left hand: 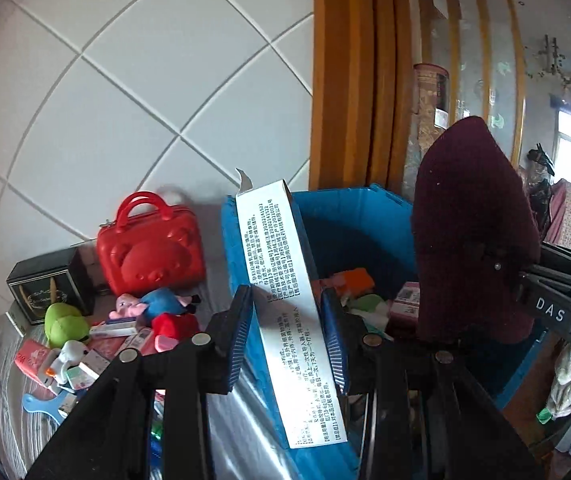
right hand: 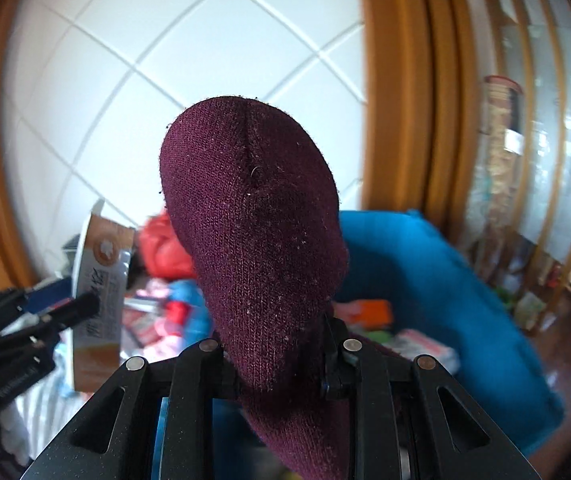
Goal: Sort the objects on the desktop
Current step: 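Lift a white medicine box with the left tool while the right tool lifts the hat, then open both tools over the blue crate, dropping the box and hat, then move both tools back over the table toward the blue brush, then grasp the red ointment box with the left tool while the right tool grasps the blue brush, then carry the red box and blue brush over the blue crate with both tools, then open both tools to drop the red box and brush into the crate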
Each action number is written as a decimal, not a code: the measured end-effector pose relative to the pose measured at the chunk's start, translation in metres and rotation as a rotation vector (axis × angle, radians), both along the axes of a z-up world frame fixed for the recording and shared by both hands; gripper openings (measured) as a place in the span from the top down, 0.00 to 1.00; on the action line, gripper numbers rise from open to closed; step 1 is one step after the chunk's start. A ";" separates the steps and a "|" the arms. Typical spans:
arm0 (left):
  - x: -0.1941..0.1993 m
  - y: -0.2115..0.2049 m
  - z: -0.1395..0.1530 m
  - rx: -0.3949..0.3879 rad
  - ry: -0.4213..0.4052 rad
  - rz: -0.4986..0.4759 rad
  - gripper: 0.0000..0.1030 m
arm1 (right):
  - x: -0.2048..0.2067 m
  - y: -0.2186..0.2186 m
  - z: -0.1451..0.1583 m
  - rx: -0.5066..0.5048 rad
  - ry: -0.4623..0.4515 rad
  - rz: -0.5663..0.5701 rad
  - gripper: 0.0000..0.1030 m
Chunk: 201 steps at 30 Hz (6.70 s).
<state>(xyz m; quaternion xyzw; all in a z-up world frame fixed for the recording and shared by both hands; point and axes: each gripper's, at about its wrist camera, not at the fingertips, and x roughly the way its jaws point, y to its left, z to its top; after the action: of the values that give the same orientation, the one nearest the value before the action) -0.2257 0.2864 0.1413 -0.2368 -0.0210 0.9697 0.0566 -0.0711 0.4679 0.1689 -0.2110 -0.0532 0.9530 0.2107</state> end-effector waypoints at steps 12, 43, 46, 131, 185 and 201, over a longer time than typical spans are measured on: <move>-0.059 0.153 -0.040 -0.080 -0.208 -0.051 0.67 | 0.037 0.127 -0.042 -0.055 -0.184 -0.049 0.75; -0.007 0.096 -0.016 -0.040 -0.033 0.146 0.34 | 0.044 0.116 -0.033 -0.017 -0.089 -0.024 0.00; 0.009 0.071 -0.011 -0.027 0.008 0.184 0.34 | 0.041 0.090 -0.025 -0.016 -0.036 0.017 0.00; 0.159 -0.283 -0.255 0.120 -0.400 0.645 0.58 | -0.171 -0.225 -0.308 -0.168 -0.593 0.486 0.82; -0.040 -0.038 0.007 0.041 -0.076 0.053 0.58 | -0.045 -0.028 0.029 -0.119 -0.038 0.145 0.86; -0.159 0.114 -0.027 -0.100 -0.317 0.019 0.56 | -0.054 0.164 0.006 -0.263 -0.226 0.010 0.83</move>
<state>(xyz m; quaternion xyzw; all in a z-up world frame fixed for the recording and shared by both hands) -0.3849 0.3999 0.1139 -0.3891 0.0165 0.9205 0.0316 -0.1249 0.6320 0.1749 -0.3424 0.0477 0.9230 0.1691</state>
